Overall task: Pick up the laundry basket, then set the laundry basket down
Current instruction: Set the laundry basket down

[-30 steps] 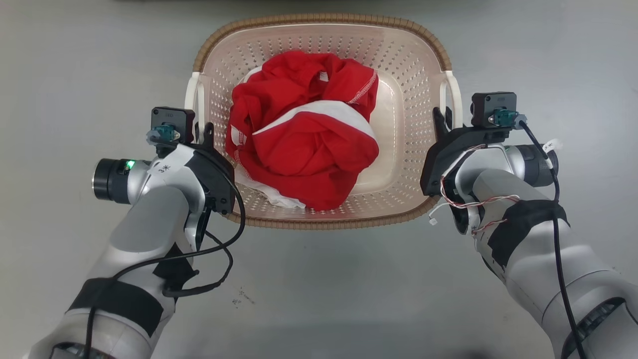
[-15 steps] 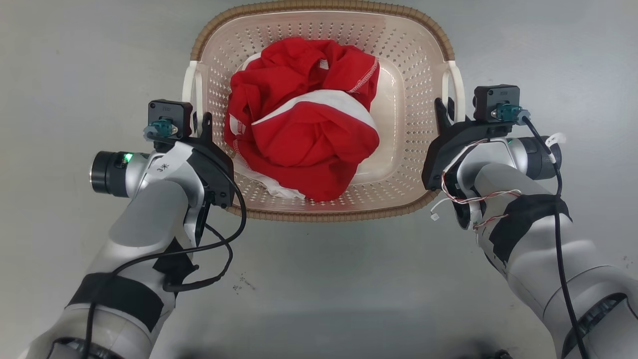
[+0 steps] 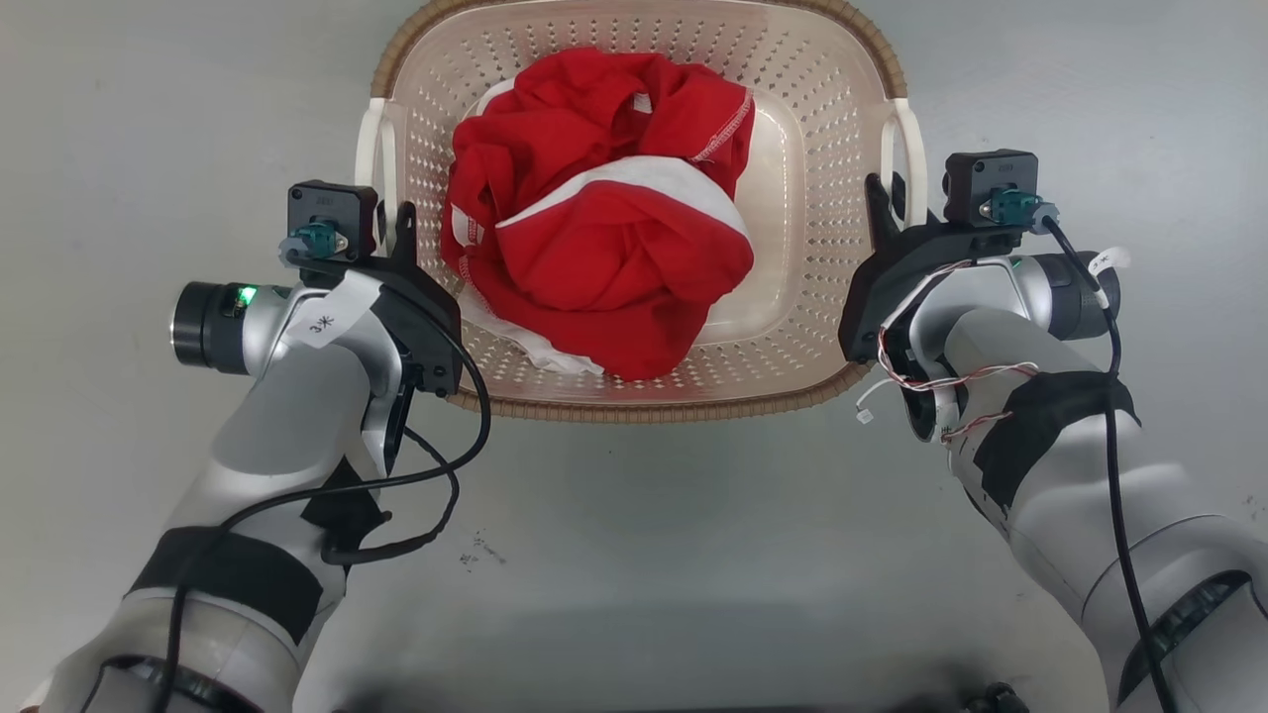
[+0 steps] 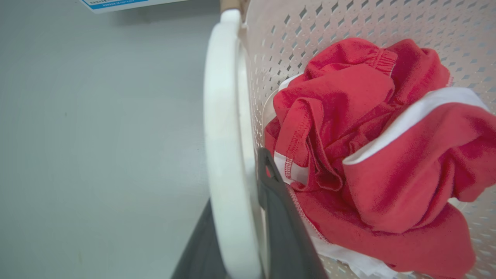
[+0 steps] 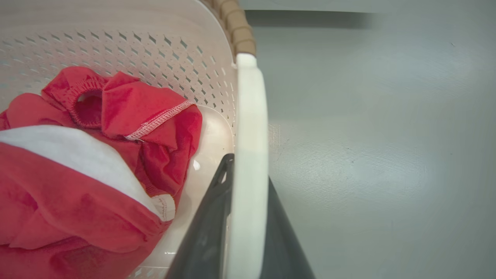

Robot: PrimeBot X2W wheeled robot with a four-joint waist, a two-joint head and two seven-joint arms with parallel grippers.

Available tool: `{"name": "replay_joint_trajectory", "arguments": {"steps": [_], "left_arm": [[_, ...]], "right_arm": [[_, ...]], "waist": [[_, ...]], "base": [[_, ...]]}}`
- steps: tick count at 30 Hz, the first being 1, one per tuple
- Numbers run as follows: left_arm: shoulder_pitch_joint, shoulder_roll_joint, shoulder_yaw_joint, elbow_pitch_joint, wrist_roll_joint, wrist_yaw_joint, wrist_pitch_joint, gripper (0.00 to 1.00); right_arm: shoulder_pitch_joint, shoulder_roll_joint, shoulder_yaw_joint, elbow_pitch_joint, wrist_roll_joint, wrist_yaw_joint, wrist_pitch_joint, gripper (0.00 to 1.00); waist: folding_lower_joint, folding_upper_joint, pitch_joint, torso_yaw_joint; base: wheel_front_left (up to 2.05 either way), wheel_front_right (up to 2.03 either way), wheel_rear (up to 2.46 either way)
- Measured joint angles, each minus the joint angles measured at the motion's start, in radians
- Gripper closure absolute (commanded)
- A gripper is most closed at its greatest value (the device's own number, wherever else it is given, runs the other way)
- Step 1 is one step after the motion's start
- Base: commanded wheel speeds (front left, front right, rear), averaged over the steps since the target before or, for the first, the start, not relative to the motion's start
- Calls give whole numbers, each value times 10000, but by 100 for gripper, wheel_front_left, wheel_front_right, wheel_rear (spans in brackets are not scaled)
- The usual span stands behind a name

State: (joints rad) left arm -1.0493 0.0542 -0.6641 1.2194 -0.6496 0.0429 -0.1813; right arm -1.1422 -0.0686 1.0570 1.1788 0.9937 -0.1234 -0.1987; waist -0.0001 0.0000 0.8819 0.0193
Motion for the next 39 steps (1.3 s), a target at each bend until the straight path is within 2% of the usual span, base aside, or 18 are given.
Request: {"name": "replay_joint_trajectory", "arguments": {"steps": [8,10,13,15,17,18,19,20,21,23,39], "left_arm": [[-138,-6,-13,79,4,-4,-56,100],[-138,-10,-15,92,4,-4,-65,100],[-169,-10,-17,96,12,-4,-155,100],[-222,-10,-21,113,12,-4,-199,100],[-291,-13,-25,138,12,-4,-222,92],[-318,-15,-25,140,12,-4,-230,80],[-328,-17,-21,146,12,-4,-230,66],[-327,-27,-21,169,12,-4,-230,58],[-325,-52,-23,211,12,-4,-228,53],[-325,-94,-15,251,12,-2,-230,0],[-275,-150,77,364,-4,12,-412,0]], "right_arm": [[-35,-12,38,2,0,0,-63,100],[-35,-10,56,8,0,0,-67,79],[-31,-10,138,54,-2,0,-65,76],[-32,-10,163,58,-2,0,-67,69],[-35,-6,174,54,-2,0,-107,58],[-39,-2,182,52,-2,0,-111,42],[-47,4,184,52,-2,0,-113,10],[-62,8,190,54,-2,2,-140,0],[-85,15,196,56,-2,2,-140,0],[-156,35,203,65,-4,4,-153,0],[-173,46,268,351,-77,2,-320,0]], "waist": [[1,1,200,-19],[0,1,217,-20],[0,0,234,-20],[0,0,246,-23],[0,0,254,-27],[0,0,259,-28],[0,0,263,-29],[0,0,266,-29],[0,1,267,-29],[0,0,266,-28],[1,0,-271,-13]], "base": [[0,0,0],[0,0,0],[0,0,0],[0,0,0],[0,0,0],[0,0,0],[0,0,0],[0,0,0],[0,0,0],[0,0,0],[0,0,0]]}}
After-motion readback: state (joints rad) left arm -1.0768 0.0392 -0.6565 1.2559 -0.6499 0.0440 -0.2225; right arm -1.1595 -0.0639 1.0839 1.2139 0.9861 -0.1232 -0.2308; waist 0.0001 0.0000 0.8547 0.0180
